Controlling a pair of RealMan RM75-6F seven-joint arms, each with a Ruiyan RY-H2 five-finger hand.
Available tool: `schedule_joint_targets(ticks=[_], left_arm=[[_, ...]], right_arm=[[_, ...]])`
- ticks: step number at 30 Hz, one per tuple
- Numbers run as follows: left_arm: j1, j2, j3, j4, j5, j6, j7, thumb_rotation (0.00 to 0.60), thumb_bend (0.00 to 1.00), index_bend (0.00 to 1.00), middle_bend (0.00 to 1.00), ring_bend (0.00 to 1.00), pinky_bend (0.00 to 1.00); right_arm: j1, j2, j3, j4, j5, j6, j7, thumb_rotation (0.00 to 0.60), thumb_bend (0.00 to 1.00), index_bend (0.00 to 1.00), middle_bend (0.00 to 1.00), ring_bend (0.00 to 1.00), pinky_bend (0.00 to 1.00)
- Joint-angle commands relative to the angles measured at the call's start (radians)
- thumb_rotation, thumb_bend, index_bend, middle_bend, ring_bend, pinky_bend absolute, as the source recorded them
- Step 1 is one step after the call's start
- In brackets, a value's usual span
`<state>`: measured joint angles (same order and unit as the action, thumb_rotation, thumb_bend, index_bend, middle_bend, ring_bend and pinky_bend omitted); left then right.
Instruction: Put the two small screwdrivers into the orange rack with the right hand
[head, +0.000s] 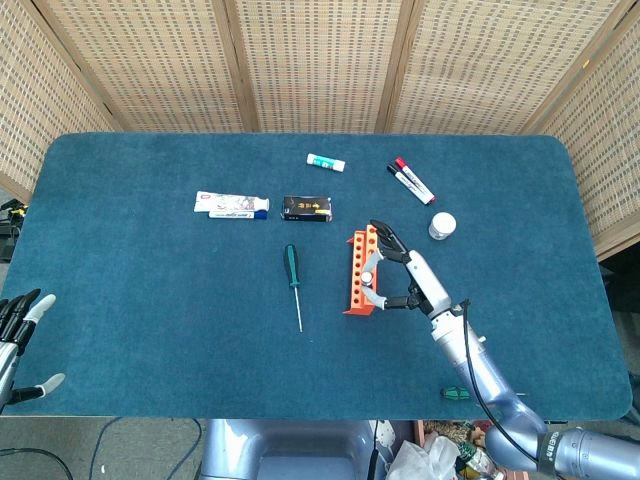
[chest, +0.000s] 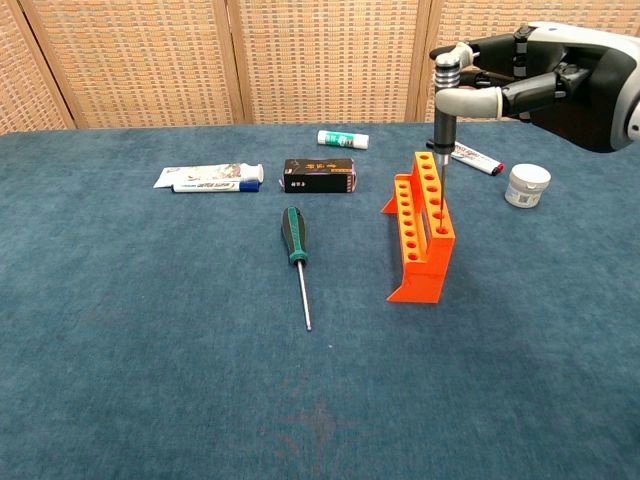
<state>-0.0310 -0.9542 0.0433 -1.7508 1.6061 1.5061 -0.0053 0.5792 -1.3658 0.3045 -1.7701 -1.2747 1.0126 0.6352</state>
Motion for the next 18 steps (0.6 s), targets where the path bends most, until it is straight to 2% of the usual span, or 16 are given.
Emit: schedule_joint_targets(ticks=[1, 18], left_arm=[[-0.001, 0.0, 0.0, -0.001, -0.001, -0.001, 0.0, 0.6, 0.0, 0.0, 0.0, 0.0, 0.0], [-0.002, 0.001, 0.0, 0.0, -0.001, -0.003, -0.004, 0.6, 0.0, 0.0, 0.0, 0.0, 0.0]], right_arm=[[0.0, 0.0, -0.002, 0.003, -0.002, -0.002, 0.003, 0.6, 0.38, 0.62, 0.02, 0.0, 0.05], [0.005, -0.012, -0.01, 0.027, 0.006, -0.02, 0.008, 0.6, 0.38, 0.62, 0.02, 0.0, 0.05]])
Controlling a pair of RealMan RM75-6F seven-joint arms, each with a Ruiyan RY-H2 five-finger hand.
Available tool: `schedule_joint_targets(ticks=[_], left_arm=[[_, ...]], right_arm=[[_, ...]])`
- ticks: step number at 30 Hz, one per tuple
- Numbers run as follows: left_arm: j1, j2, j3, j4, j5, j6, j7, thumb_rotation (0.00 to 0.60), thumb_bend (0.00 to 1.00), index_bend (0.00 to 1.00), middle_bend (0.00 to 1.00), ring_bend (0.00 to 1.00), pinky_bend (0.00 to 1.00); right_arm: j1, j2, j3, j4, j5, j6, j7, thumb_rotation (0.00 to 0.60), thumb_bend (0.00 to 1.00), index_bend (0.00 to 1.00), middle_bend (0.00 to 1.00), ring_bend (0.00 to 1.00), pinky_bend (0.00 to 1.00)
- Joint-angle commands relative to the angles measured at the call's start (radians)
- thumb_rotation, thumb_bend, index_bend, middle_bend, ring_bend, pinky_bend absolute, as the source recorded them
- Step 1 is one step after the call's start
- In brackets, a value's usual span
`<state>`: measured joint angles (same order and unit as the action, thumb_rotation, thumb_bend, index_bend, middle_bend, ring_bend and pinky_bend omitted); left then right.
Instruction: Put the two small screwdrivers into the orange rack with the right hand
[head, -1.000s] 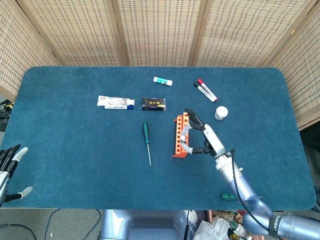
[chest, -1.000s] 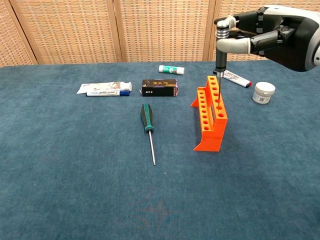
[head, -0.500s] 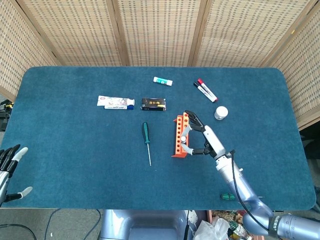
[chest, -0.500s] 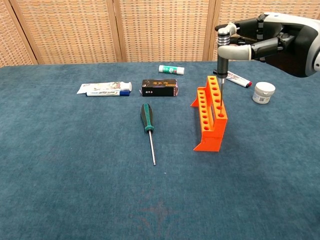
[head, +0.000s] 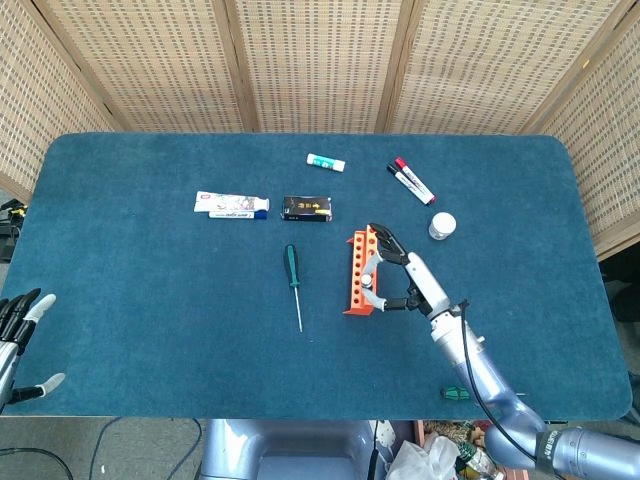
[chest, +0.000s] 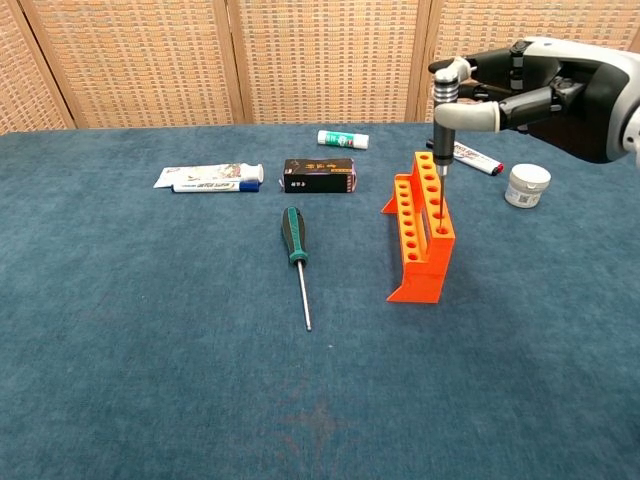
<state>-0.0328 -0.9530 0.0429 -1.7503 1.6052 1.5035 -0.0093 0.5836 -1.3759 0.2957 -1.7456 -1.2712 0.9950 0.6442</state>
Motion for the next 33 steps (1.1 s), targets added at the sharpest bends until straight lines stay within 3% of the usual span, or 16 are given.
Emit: schedule_joint_targets(ticks=[1, 33], left_arm=[[0.0, 0.0, 0.0, 0.0, 0.0, 0.0, -0.001, 0.6, 0.0, 0.0, 0.0, 0.0, 0.0], [-0.004, -0.002, 0.001, -0.001, -0.005, -0.011, 0.003, 0.6, 0.0, 0.0, 0.0, 0.0, 0.0]], right_arm=[[0.001, -0.003, -0.001, 0.005, 0.004, -0.003, -0.001, 0.6, 0.38, 0.62, 0.02, 0.0, 0.05], [0.017, -0.079, -0.04, 0.131, -0.012, -0.042, -0.005, 0.6, 0.38, 0.62, 0.02, 0.0, 0.05]])
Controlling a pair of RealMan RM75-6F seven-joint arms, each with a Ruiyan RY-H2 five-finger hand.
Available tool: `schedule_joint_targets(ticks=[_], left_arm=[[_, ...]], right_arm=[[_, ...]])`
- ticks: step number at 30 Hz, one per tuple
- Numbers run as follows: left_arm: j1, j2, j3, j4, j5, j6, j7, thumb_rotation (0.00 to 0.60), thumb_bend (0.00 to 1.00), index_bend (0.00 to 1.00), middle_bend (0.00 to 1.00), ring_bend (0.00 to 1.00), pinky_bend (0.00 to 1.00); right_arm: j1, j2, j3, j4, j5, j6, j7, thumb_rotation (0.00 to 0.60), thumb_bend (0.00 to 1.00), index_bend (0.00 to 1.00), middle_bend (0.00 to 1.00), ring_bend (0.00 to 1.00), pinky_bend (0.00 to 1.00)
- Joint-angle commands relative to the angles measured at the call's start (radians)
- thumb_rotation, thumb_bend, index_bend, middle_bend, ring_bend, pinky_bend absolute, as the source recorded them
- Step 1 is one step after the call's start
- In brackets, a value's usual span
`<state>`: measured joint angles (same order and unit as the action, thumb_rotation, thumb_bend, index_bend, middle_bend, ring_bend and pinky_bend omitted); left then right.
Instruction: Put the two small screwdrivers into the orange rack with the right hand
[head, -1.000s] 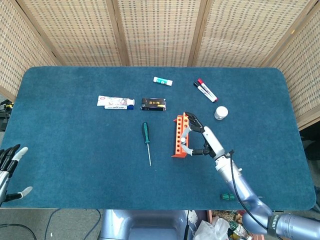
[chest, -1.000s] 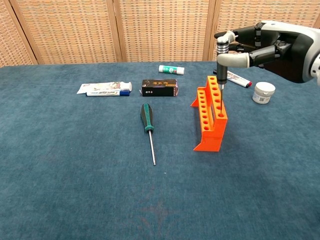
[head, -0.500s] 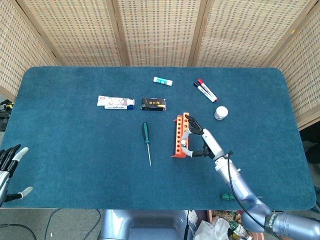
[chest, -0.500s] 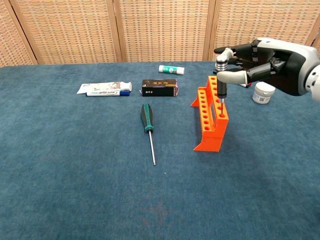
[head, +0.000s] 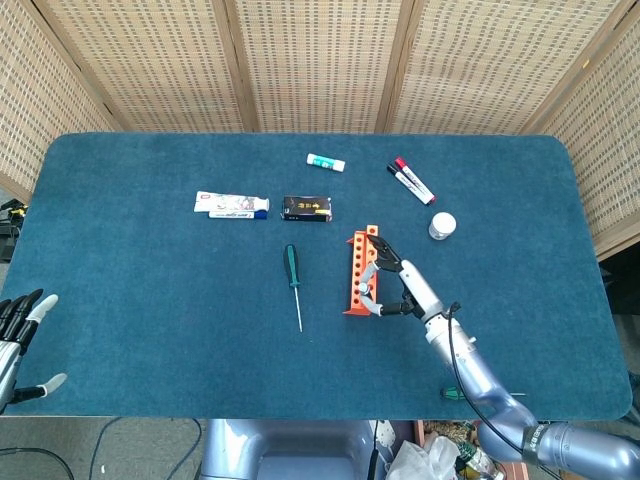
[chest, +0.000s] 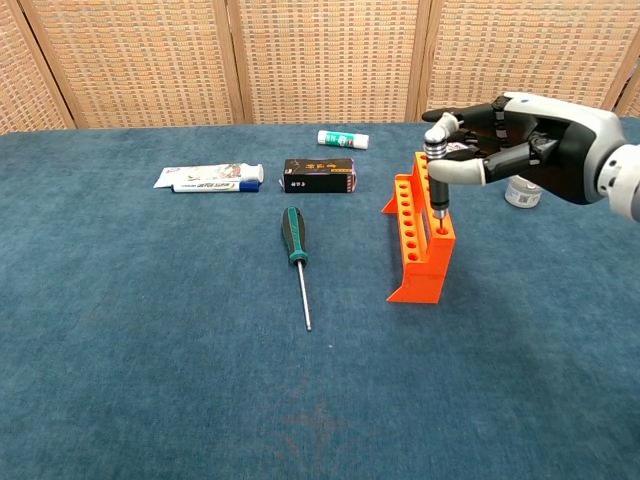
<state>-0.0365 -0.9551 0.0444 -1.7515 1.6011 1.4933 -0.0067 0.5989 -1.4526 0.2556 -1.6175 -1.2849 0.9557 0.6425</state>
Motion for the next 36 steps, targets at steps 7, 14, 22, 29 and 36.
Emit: schedule_joint_targets(ticks=[7, 14, 22, 29, 36], left_arm=[[-0.003, -0.002, -0.002, 0.0, -0.008, -0.007, 0.003, 0.6, 0.0, 0.0, 0.0, 0.0, 0.0], [-0.007, -0.002, -0.005, 0.0, -0.015, -0.015, 0.005, 0.6, 0.0, 0.0, 0.0, 0.0, 0.0], [-0.011, -0.004, -0.006, -0.001, -0.022, -0.021, 0.007, 0.6, 0.0, 0.0, 0.0, 0.0, 0.0], [-0.013, -0.003, -0.007, -0.002, -0.025, -0.026, 0.008, 0.6, 0.0, 0.0, 0.0, 0.0, 0.0], [-0.014, -0.004, -0.006, -0.002, -0.026, -0.028, 0.008, 0.6, 0.0, 0.0, 0.0, 0.0, 0.0]], right_arm=[[0.01, -0.012, 0.004, 0.013, 0.016, -0.015, -0.018, 0.6, 0.38, 0.62, 0.02, 0.0, 0.05], [0.014, -0.024, 0.005, 0.03, 0.026, -0.027, -0.022, 0.6, 0.38, 0.63, 0.02, 0.0, 0.05], [0.017, -0.033, 0.006, 0.051, 0.027, -0.037, -0.011, 0.6, 0.38, 0.63, 0.02, 0.0, 0.05], [0.016, -0.035, 0.007, 0.06, 0.024, -0.042, 0.002, 0.6, 0.38, 0.63, 0.02, 0.0, 0.05], [0.009, -0.029, 0.0, 0.06, -0.001, -0.037, 0.025, 0.6, 0.38, 0.63, 0.02, 0.0, 0.05]])
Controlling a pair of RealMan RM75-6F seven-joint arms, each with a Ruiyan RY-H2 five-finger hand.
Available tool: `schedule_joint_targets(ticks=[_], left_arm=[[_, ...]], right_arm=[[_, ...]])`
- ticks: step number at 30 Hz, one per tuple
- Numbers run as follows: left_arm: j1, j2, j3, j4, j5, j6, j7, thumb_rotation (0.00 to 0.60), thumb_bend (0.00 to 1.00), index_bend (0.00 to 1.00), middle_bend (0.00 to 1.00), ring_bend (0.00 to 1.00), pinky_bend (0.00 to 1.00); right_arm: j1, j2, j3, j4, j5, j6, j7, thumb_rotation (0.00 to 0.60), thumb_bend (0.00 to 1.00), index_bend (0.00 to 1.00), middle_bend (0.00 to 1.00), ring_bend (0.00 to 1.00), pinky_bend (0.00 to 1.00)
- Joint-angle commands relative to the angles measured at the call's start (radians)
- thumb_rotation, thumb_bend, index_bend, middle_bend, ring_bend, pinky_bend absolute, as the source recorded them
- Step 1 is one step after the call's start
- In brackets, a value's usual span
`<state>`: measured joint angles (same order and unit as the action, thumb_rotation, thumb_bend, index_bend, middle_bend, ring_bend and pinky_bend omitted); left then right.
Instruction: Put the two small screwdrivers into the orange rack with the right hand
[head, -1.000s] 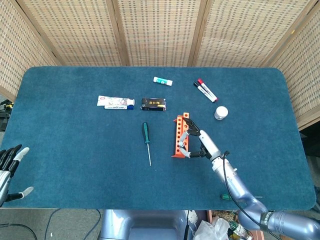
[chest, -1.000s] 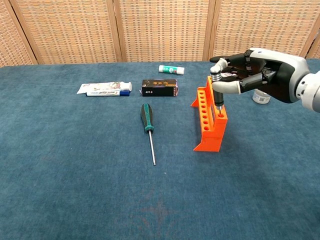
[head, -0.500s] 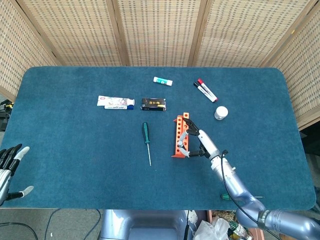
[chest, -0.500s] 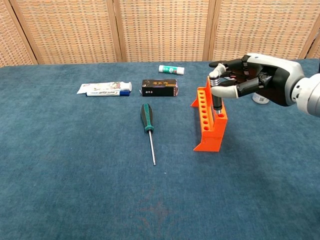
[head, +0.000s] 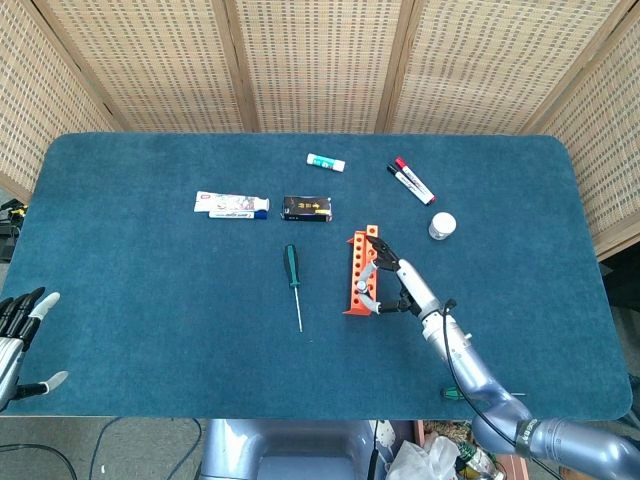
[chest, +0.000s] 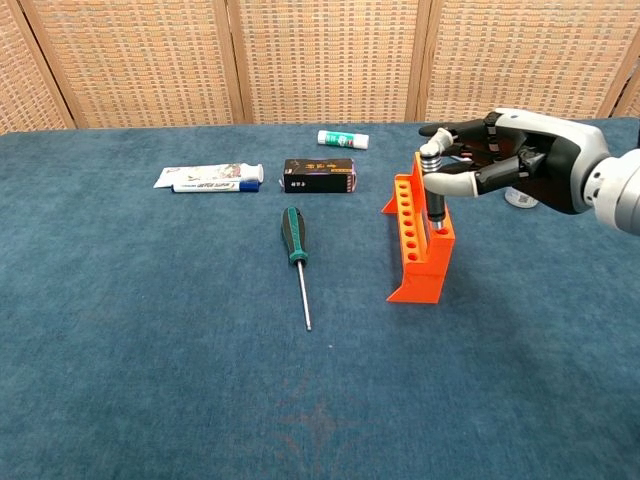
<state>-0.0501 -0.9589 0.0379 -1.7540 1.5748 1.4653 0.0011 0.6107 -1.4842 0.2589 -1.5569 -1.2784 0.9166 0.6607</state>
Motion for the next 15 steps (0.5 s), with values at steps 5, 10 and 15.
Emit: schedule_joint_targets(ticks=[5, 10, 15], left_arm=[[-0.001, -0.001, 0.001, -0.001, 0.0, -0.003, 0.003, 0.6, 0.0, 0.0, 0.0, 0.0, 0.0], [-0.002, -0.001, 0.002, -0.002, 0.0, -0.004, 0.002, 0.6, 0.0, 0.0, 0.0, 0.0, 0.0], [-0.003, -0.001, 0.002, -0.002, 0.0, -0.006, 0.003, 0.6, 0.0, 0.0, 0.0, 0.0, 0.0]], right_arm=[[-0.004, 0.003, -0.01, 0.005, -0.023, 0.003, 0.019, 0.6, 0.38, 0.63, 0.02, 0.0, 0.05], [-0.004, -0.003, -0.014, 0.025, -0.026, 0.0, 0.033, 0.6, 0.38, 0.63, 0.02, 0.0, 0.05], [-0.004, -0.007, -0.016, 0.037, -0.028, -0.003, 0.042, 0.6, 0.38, 0.63, 0.02, 0.0, 0.05]])
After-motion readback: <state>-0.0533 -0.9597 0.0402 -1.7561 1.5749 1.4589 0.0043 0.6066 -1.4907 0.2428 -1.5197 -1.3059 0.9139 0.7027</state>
